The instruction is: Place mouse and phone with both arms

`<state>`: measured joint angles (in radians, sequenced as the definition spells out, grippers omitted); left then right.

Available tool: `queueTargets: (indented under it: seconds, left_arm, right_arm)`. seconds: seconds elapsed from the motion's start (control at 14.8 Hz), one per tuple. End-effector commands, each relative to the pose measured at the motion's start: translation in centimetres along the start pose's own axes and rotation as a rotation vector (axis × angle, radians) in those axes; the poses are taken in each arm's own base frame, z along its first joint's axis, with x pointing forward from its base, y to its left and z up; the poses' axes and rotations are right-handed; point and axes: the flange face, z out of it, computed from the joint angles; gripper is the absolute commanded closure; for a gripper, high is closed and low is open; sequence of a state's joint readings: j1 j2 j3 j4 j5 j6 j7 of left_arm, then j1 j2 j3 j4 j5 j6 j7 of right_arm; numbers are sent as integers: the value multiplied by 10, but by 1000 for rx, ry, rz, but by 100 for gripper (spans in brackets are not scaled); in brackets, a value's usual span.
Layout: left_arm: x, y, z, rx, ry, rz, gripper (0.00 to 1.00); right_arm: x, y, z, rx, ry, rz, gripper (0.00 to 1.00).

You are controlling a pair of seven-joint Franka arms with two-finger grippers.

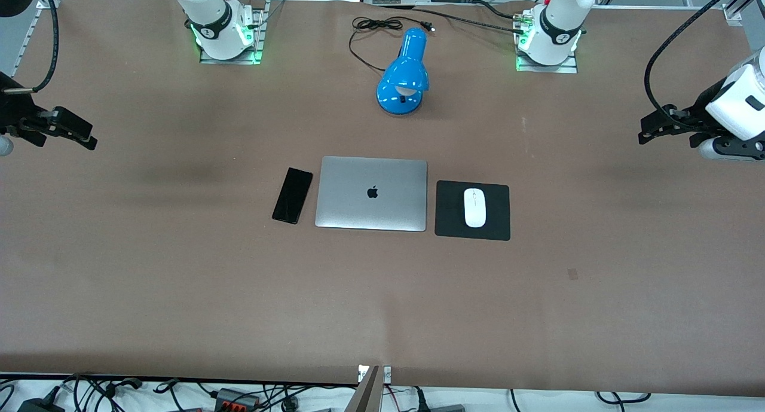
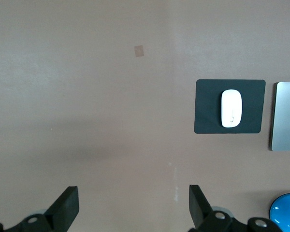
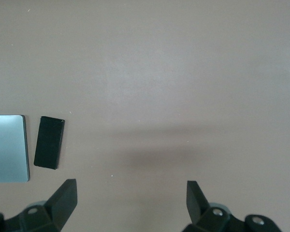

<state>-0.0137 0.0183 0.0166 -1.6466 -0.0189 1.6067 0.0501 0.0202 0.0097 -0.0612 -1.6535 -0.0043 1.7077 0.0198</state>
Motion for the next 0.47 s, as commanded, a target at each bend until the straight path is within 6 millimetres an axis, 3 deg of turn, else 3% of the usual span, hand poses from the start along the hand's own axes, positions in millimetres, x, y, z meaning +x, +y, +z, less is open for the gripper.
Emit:
queueTargets:
  seconds: [0.0,0.4]
  left_arm:
    - [3,0,-6,22,0,24,0]
    - [3,-1,-6,22,-2,24,0]
  right_arm:
    - [-3,0,5,20,-3,-15,0]
    - [-14,2,-7,22,-25,-14,0]
